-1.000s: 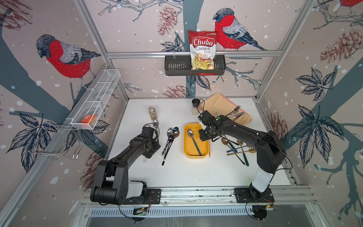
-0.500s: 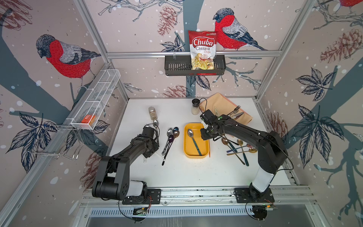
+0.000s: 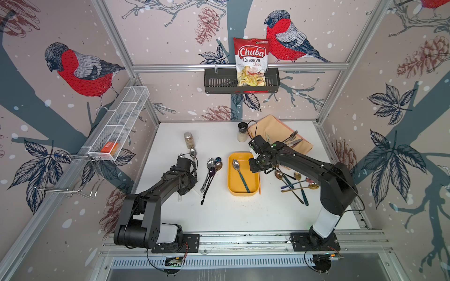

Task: Put the spoon into the storage box
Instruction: Pick up the spoon from the center of the board.

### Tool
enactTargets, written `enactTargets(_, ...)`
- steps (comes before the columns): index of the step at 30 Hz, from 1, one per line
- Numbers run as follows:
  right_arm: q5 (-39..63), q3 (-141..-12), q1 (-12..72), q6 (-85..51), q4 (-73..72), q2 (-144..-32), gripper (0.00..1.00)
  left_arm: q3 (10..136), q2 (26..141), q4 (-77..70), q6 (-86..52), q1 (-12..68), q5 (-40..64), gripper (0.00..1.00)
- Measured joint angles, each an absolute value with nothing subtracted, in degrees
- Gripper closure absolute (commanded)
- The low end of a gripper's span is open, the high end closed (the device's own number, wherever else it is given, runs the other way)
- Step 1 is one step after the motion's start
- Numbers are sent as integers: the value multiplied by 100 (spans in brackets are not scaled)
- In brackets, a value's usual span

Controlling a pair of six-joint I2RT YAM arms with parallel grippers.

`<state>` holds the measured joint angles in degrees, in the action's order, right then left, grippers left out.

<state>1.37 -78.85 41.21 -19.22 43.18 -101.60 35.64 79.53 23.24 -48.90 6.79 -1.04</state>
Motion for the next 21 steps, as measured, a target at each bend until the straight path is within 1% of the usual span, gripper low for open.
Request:
enactTargets(1, 137, -7896, 4121, -1922, 4335, -10160, 55, 3559, 7942, 2322, -4856, 679, -102, 83)
enactTargets(2, 134, -7907, 4121, -1922, 4344, -10160, 55, 3553, 7933, 2322, -4801, 679, -99, 86)
enactTargets(3, 137, -7915, 4121, -1922, 4348, -10160, 55, 3533, 7918, 2322, -4797, 679, -95, 87)
enactTargets(10, 134, -7948, 4121, -1922, 4383, -10147, 55, 3411, 7629, 2416, -4757, 672, 21, 88)
enactTargets(14, 134, -7961, 4123, -1925, 4383, -10130, 55, 3367, 7242, 2836, -4759, 672, 154, 92)
enactTargets(21, 134, -7981, 4123, -1925, 4381, -10127, 55, 3555, 6882, 3085, -4716, 672, 154, 94)
